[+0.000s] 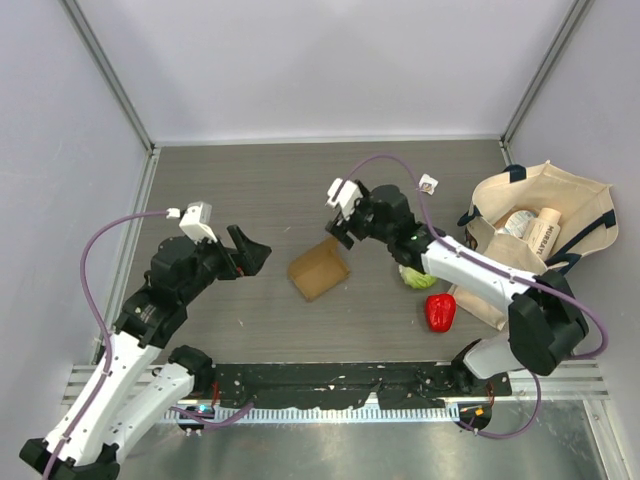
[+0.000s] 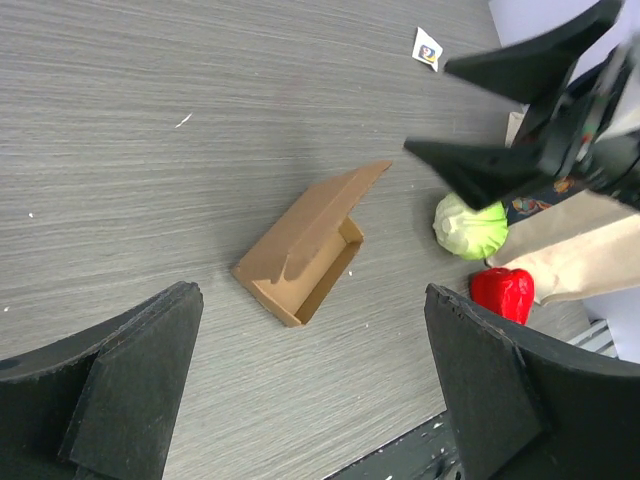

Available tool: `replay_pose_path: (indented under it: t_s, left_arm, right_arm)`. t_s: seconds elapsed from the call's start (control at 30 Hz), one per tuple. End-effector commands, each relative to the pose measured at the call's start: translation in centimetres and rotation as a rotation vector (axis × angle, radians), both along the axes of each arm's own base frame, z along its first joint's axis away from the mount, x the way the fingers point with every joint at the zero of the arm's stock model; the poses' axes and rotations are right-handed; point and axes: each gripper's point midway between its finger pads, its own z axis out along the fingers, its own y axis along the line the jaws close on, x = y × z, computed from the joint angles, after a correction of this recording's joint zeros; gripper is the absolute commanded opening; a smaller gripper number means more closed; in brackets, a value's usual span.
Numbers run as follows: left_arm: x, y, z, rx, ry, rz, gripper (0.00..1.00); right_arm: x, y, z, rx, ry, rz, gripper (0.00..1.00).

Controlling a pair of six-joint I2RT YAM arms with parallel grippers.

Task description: Fold the paper box

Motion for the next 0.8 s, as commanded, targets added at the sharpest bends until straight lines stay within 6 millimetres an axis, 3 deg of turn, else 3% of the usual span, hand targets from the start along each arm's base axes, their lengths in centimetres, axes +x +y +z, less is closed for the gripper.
replay_pose_path:
  t_s: [0.0,0.1,0.2,0.27,0.3,0.33,0.37,0.4,0.43,0.47,0.57,0.6,0.67,0.7,0.77]
  left_arm:
    - [-0.2,-0.1,1.1,0.012,-0.062,-0.023,0.97]
    - [-0.5,-0.3,1.0,0.016,-0.068,-0.036,0.97]
    - [-0.6,-0.4,0.9,0.029,-0.075,-0.043,0.97]
    - [-0.6,-0.5,0.8,0.040,-0.082,-0.052,0.97]
    - [-0.5,-0.6,0.8,0.046,-0.081,-0.053,0.97]
    - [-0.5,-0.6,0.7,0.052,-0.083,-0.055,0.97]
    - [-0.5,-0.7,0.8,0.054,-0.085,-0.059,0.97]
    - [-0.5,-0.7,0.7,0.057,-0.084,-0.060,0.97]
    - [-0.4,-0.8,0.6,0.061,-0.081,-0.064,0.97]
    - [-0.4,-0.9,0.6,0.061,-0.083,-0.067,0.97]
    - [-0.5,-1.2,0.5,0.059,-0.078,-0.080,0.97]
    - [-0.4,-1.2,0.4,0.061,-0.075,-0.081,0.97]
    - [-0.4,-1.3,0.2,0.062,-0.069,-0.083,0.97]
    - [-0.4,-1.4,0.2,0.060,-0.066,-0.087,0.97]
    - [-0.4,-1.5,-0.1,0.063,-0.056,-0.092,0.97]
  right_arm:
    - [2.6,-1.4,7.1,0.281,-0.096,-0.116,0.84]
    - [3.1,-2.0,8.3,0.345,-0.105,-0.122,0.85]
    - [5.3,-3.4,10.5,0.481,-0.071,-0.236,0.85]
    - [8.8,-6.5,9.1,0.513,-0.011,-0.462,0.88]
    - [10.9,-7.6,12.1,0.617,-0.001,-0.592,0.88]
    - [13.5,-9.9,9.3,0.573,0.022,-0.793,0.87]
    - [13.9,-11.7,6.7,0.485,0.102,-0.916,0.87]
    - [15.7,-12.2,9.9,0.518,0.063,-0.981,0.87]
    - [16.9,-14.5,8.9,0.495,0.049,-1.152,0.88]
    - [18.4,-15.6,7.3,0.407,0.097,-1.245,0.87]
    - [21.2,-17.3,3.2,0.336,0.200,-1.419,0.88]
    - [21.9,-18.8,2.4,0.338,0.216,-1.471,0.88]
    - [22.9,-19.6,1.9,0.373,0.258,-1.518,0.88]
    - [23.5,-20.5,-0.6,0.351,0.293,-1.551,0.88]
    - [24.1,-21.4,-2.2,0.359,0.322,-1.569,0.88]
